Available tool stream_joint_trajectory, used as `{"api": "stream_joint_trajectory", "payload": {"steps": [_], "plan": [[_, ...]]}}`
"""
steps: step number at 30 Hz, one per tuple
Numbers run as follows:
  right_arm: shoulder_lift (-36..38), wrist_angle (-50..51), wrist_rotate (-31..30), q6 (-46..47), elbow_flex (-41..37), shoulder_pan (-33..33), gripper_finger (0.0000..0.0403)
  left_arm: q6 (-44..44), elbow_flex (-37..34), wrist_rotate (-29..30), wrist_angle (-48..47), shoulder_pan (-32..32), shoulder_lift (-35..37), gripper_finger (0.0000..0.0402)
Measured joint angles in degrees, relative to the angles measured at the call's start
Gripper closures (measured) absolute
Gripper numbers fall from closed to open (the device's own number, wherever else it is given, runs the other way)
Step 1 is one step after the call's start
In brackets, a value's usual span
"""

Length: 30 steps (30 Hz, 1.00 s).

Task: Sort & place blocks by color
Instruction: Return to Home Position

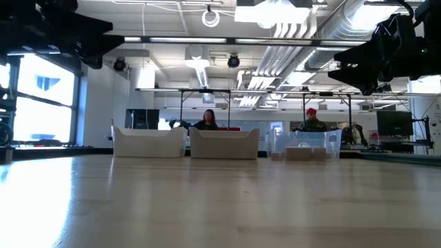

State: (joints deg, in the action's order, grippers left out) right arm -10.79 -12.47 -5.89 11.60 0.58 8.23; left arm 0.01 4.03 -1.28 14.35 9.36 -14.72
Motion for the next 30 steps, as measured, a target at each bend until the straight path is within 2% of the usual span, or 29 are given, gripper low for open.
{"api": "stream_joint_trajectory", "payload": {"steps": [6, 14, 21, 30], "plan": [[0.0, 0.17, 0.04, -0.04, 0.0, 0.0, 0.0126, 0.61, -0.02, -0.42, -1.87, 0.01, 5.51, 0.02], [0.0, 0.22, 0.04, -0.04, 0.0, 0.0, 0.0126, -1.32, -0.02, -7.56, -3.03, 0.01, 11.62, 0.02], [0.0, 0.22, 0.04, -0.05, 0.0, 0.0, 0.0126, -7.23, -0.02, -9.66, -4.76, 0.01, 12.14, 0.02], [-0.02, 0.39, 0.04, -0.07, 0.0, 0.0, 0.0126, -7.37, -0.02, -9.66, -4.74, 0.01, 12.0, 0.02]]}}
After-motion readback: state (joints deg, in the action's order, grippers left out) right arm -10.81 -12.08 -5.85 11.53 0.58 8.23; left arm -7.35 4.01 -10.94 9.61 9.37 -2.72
